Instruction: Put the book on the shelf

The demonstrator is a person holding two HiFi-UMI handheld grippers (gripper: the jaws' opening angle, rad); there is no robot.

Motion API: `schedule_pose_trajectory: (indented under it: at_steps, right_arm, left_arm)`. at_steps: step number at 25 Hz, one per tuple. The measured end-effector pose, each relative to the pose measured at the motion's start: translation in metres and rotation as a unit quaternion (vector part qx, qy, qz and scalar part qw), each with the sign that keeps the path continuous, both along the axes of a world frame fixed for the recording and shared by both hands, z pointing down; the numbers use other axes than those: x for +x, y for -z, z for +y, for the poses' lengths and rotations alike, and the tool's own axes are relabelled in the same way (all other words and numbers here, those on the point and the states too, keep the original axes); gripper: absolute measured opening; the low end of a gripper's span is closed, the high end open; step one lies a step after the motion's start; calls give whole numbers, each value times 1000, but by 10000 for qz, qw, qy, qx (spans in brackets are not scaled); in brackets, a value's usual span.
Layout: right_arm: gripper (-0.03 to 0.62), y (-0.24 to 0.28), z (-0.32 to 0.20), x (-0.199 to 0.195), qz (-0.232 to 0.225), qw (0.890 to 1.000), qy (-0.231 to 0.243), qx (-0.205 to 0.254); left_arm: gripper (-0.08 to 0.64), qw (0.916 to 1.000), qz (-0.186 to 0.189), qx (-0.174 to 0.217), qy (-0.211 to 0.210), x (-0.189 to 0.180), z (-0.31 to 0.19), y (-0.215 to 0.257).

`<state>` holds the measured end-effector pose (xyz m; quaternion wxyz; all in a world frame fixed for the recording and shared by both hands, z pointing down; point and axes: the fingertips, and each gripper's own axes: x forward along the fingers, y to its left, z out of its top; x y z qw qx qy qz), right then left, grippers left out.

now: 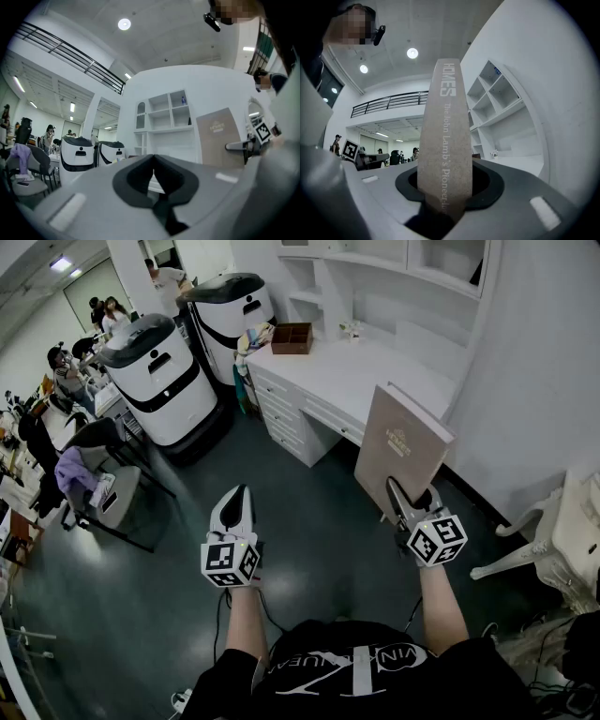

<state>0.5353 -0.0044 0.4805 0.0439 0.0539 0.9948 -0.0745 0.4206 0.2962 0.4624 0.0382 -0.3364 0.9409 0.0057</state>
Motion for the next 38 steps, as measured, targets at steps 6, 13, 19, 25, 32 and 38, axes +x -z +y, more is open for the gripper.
schedule_pose_trajectory:
  at_steps: [6, 13, 19, 25, 32, 38]
  right_arm:
    - [176, 0, -5, 1, 13, 10000, -56, 39]
    - [176, -3, -7, 1, 116, 9999, -85, 89]
    - [176, -13, -16, -5, 131, 9998, -99, 86]
    - [176, -13, -29, -41, -7, 9999, -105, 43]
    - [175, 2, -42, -136, -49, 9998, -151, -75]
    - [175, 4, -49, -207, 7, 9997, -211, -127]
  left_arm:
    - [0, 10000, 51, 13, -48, 1, -4, -5]
    - [0, 9999, 107, 14, -81, 1, -6, -7]
    - [0, 9999, 99, 8, -105, -10, -14, -16]
    - [0, 9999, 37, 70, -100, -50, -24, -19]
    - [0, 9999, 3, 38, -131, -150, -39, -3]
    - [0, 9998, 13, -1, -222, -225, -50, 3]
